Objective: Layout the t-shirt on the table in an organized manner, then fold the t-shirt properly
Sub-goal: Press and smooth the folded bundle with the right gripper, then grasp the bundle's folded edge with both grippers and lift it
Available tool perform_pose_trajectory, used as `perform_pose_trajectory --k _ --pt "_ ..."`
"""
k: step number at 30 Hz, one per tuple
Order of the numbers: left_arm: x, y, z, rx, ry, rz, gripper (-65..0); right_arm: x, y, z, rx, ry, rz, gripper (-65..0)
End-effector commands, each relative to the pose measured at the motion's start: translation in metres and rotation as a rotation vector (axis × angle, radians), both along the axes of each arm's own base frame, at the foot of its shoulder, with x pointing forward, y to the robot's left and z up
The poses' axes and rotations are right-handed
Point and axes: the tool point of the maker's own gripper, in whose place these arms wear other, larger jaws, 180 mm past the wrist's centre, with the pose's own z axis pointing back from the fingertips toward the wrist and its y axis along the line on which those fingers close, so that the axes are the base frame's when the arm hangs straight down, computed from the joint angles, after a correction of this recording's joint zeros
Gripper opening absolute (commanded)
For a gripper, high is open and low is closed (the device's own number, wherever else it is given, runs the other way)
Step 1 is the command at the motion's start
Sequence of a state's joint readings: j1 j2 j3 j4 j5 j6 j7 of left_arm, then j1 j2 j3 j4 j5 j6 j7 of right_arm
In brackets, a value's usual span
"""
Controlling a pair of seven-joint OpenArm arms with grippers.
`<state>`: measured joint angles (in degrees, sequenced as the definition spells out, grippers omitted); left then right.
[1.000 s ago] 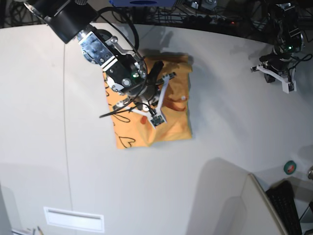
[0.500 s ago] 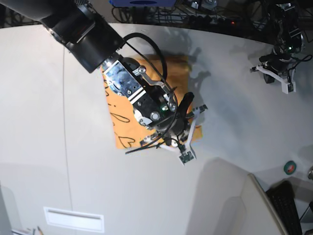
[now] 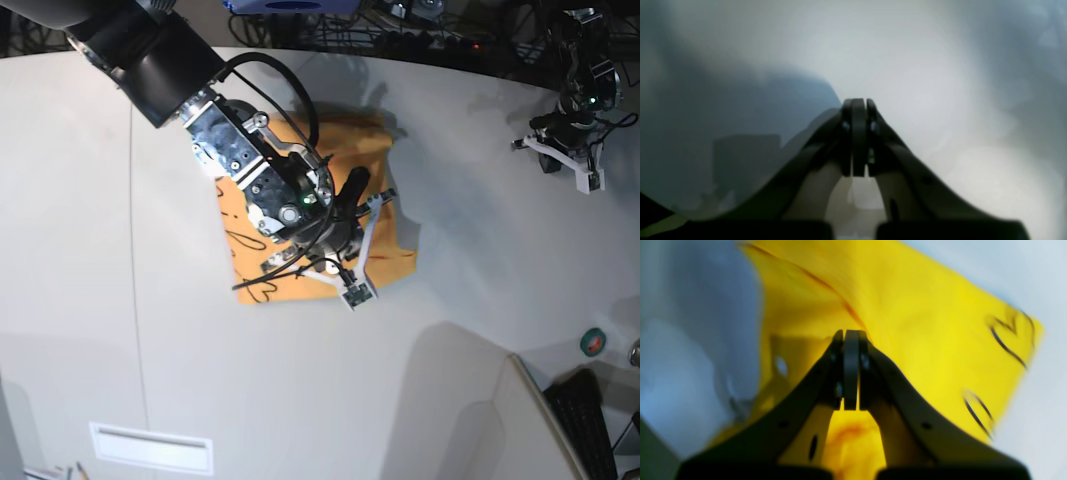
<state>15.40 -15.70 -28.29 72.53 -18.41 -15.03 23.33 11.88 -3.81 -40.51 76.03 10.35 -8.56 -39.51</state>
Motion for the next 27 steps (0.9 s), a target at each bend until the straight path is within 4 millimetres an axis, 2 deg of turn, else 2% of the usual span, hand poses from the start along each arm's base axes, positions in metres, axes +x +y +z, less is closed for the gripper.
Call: perform_pose_trajectory --k 1,4,7,11,16,20,22,25,27 --pt "0.009 0.008 0.013 0.028 -0.042 -0.002 -65.0 0.009 0.012 0.007 0.017 -0.034 0.003 -65.0" --pt "0.009 0.009 0.013 0.028 -0.043 0.0 -65.0 -0.007 0.028 -0.022 -0.027 0.003 0.06 -65.0" --pt "0.008 0.011 0.014 0.032 -0.041 0.001 -65.0 -0.025 0.046 -0.033 -0.049 -0.008 0.145 -65.0" --pt "0.006 0.015 0.015 0.039 -0.039 0.004 -65.0 -0.042 0.061 -0.033 -0.06 -0.029 0.227 -65.0" --pt "0.009 0.011 0.014 0.034 -0.041 -0.002 -65.0 -0.045 0.077 -0.013 -0.02 -0.072 0.26 -65.0" --pt "0.011 0.005 0.013 0.025 -0.045 -0.008 -65.0 -0.044 0.072 -0.018 -0.04 -0.062 0.256 -65.0" --pt "0.013 -0.005 0.01 0.016 -0.039 -0.037 -65.0 -0.036 0.07 0.001 -0.013 -0.07 0.231 -65.0" --pt "0.022 -0.025 0.017 0.013 -0.062 -0.095 -65.0 -0.01 0.032 0.034 0.029 -0.085 0.108 -65.0" --pt "0.025 -0.051 0.016 -0.015 -0.07 -0.14 -65.0 0.007 0.002 0.045 0.034 -0.091 0.025 -65.0"
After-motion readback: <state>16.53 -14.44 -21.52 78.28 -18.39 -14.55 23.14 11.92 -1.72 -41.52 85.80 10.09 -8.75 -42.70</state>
